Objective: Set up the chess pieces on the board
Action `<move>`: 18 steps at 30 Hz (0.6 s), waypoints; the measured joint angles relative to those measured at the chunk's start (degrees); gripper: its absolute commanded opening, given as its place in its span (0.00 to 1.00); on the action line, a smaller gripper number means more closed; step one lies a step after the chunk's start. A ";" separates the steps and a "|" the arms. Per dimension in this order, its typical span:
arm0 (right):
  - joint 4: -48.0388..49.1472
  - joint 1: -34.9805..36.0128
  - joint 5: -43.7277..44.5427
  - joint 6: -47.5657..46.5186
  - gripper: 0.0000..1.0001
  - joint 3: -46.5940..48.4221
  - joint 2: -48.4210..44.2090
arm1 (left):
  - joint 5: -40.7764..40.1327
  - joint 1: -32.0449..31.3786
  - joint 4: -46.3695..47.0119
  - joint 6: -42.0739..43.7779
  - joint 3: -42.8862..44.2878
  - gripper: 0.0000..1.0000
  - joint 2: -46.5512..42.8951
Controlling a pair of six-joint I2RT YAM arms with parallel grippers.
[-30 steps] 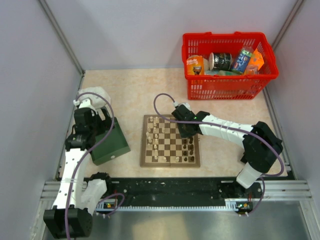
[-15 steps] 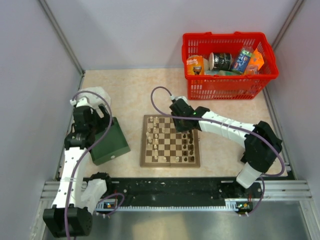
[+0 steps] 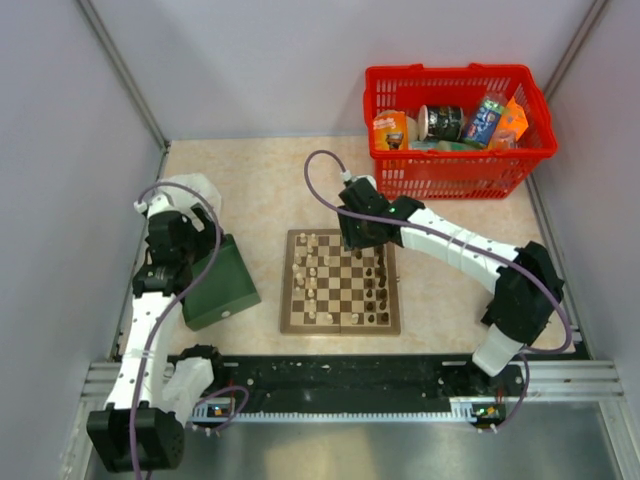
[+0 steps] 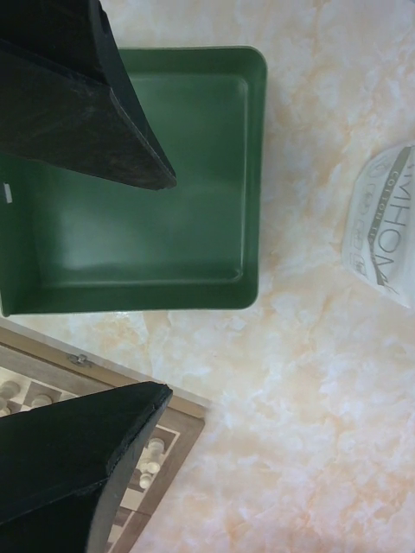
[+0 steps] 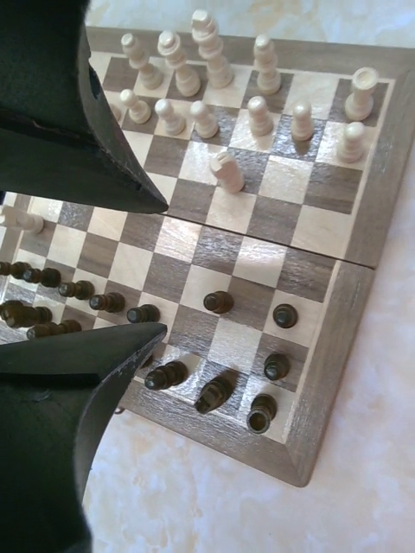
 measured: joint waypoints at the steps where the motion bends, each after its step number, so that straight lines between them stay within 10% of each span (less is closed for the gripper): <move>1: -0.33 -0.17 -0.09 0.15 0.54 0.70 0.13 | -0.17 0.00 0.09 -0.09 -0.52 0.99 0.00; 18: -0.20 -0.90 -1.16 2.54 0.45 -4.13 3.48 | 1.27 0.00 -2.75 0.83 -0.72 0.98 -6.38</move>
